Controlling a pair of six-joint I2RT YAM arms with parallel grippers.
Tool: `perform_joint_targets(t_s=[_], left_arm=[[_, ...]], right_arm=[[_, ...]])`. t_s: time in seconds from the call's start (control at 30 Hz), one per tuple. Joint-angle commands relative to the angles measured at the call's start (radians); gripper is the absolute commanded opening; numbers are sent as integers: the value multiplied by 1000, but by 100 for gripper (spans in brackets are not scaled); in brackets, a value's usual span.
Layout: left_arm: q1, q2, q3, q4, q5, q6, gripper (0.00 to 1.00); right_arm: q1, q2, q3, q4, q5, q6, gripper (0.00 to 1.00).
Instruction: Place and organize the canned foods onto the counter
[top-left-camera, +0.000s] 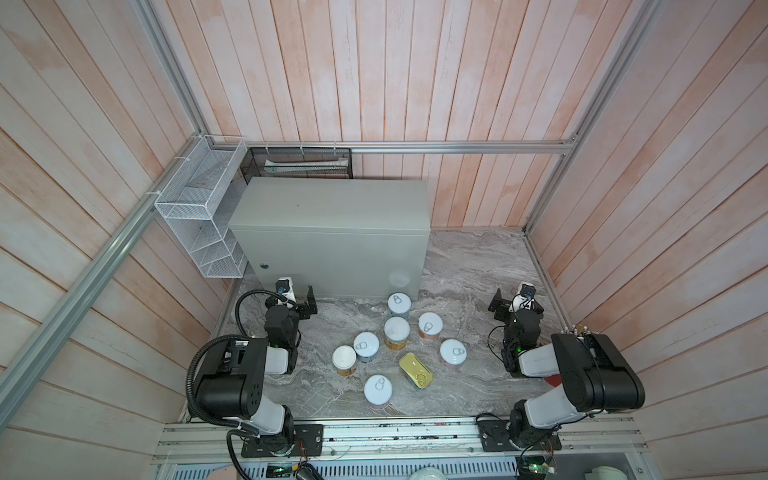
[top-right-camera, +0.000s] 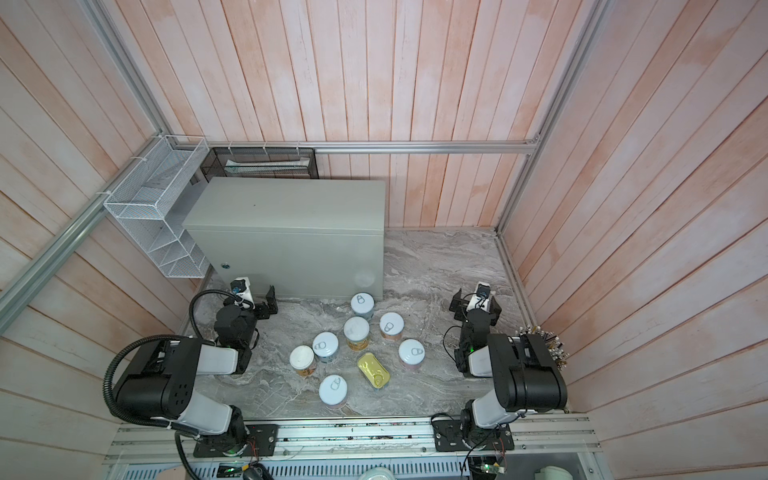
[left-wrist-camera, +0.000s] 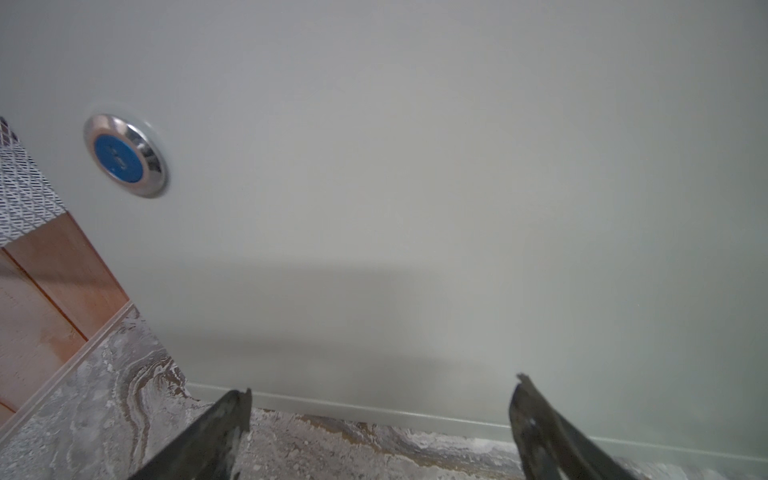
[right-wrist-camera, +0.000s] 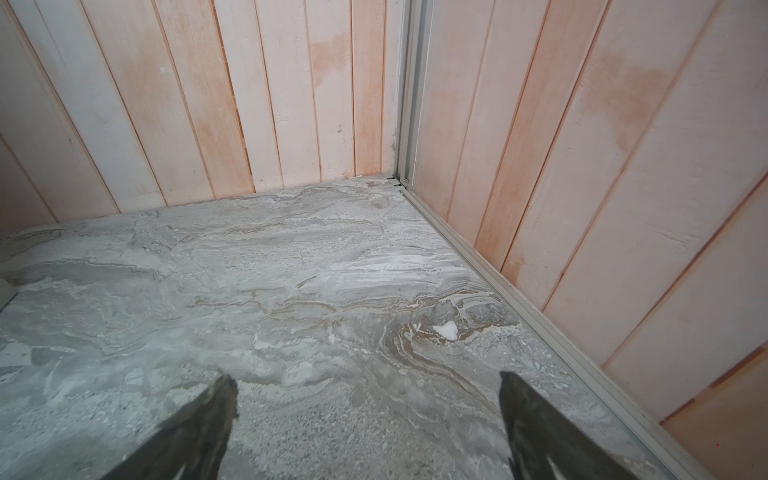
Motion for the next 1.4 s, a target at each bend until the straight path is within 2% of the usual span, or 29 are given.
perform_joint_targets(t_s=[0.0,0.23,0.33,0.43,0.57,0.63,0.67,0.77,0.83,0.97,1.13,1.3,1.37], left_arm=[[6,7,-1,21,-2,-3,100],[4,3,-3,25,-1,0,100],[-9,-38,19,-43,-74,-10,100],[-43,-116,96,-270,-211,-36,100],[-105,-199,106,-375,-430,-100,100],[-139,-246,128,-472,-523,-134,100],[-153,-267,146,-533,-562,-154,100],[-198,-336,197,-688,-635,-208,100],[-234,-378,236,-784,-673,-245,100],[-287,-431,346,-1005,-588,-284,100],[-433,-459,469,-1332,-700,-351,100],[-576,-477,585,-1625,-679,-451,100],[-619,-465,643,-1748,-624,-488,100]], right_arm=[[-5,-10,17,-8,-17,6,98],[-4,-13,14,-7,-16,2,98],[1,-41,10,-23,0,1,98],[16,-46,20,-42,2,-17,98],[17,-57,22,-52,-2,-22,98],[30,-76,50,-94,47,-19,98],[52,-97,82,-147,94,-40,98],[101,-155,188,-378,139,-69,98],[136,-188,222,-444,189,-19,98],[193,-280,264,-594,103,21,98],[222,-361,349,-906,94,119,98],[227,-477,373,-1145,-109,218,98],[231,-525,370,-1198,-176,239,98]])
